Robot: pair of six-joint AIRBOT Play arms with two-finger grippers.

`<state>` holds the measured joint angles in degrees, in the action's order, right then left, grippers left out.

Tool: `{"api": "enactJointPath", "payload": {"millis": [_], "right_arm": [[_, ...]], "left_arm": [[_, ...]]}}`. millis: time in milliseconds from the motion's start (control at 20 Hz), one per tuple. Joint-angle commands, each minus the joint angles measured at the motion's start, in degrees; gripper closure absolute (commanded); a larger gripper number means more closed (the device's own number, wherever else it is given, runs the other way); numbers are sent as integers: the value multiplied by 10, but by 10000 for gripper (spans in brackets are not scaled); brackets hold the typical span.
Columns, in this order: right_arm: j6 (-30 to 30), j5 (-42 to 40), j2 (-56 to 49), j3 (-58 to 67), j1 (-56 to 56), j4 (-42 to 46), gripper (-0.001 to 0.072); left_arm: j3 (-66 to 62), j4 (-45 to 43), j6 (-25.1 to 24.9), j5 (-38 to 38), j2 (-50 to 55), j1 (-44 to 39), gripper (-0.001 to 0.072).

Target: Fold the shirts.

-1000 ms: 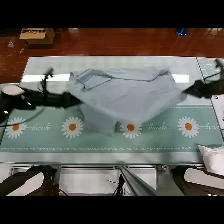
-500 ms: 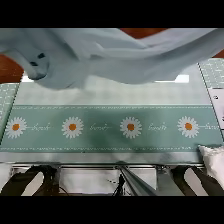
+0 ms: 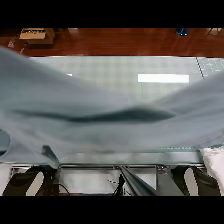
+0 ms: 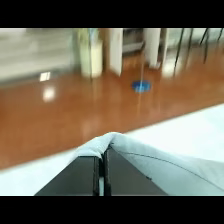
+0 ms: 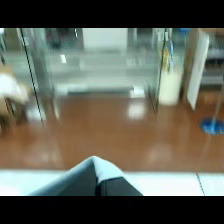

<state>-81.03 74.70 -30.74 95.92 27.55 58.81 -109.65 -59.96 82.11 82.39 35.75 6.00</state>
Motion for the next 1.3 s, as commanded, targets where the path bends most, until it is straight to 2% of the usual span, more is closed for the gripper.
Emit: {"api": "enactJointPath", "payload": {"millis": [0, 100, 200, 300, 400, 550, 750, 1050, 1250], "right_arm": [[-12, 139, 0, 2, 0, 65, 682], [-11, 196, -27, 1, -18, 107, 683], [1, 254, -76, 1, -72, 164, 683], [-1, 267, -139, 1, -142, 227, 683], [-1, 243, -217, 1, -203, 252, 683], [-2, 152, -346, 1, -242, 283, 683], [-27, 13, -495, 1, -242, 283, 682], [-37, -130, -641, 1, -242, 236, 683], [-75, -221, -689, 1, -242, 236, 682]], "left_arm": [[-3, -21, 46, 117, -2, 0, 682], [8, -41, 45, 172, 19, 0, 682], [54, -52, 36, 181, 41, 0, 682], [123, -46, 26, 164, 69, 0, 682], [200, -46, 5, 110, 103, -1, 681], [273, -45, -25, -2, 175, -1, 681], [283, -45, -59, -116, 302, -1, 680], [283, -43, -84, -176, 489, -14, 680], [283, -41, -84, -247, 554, -25, 680]]}}
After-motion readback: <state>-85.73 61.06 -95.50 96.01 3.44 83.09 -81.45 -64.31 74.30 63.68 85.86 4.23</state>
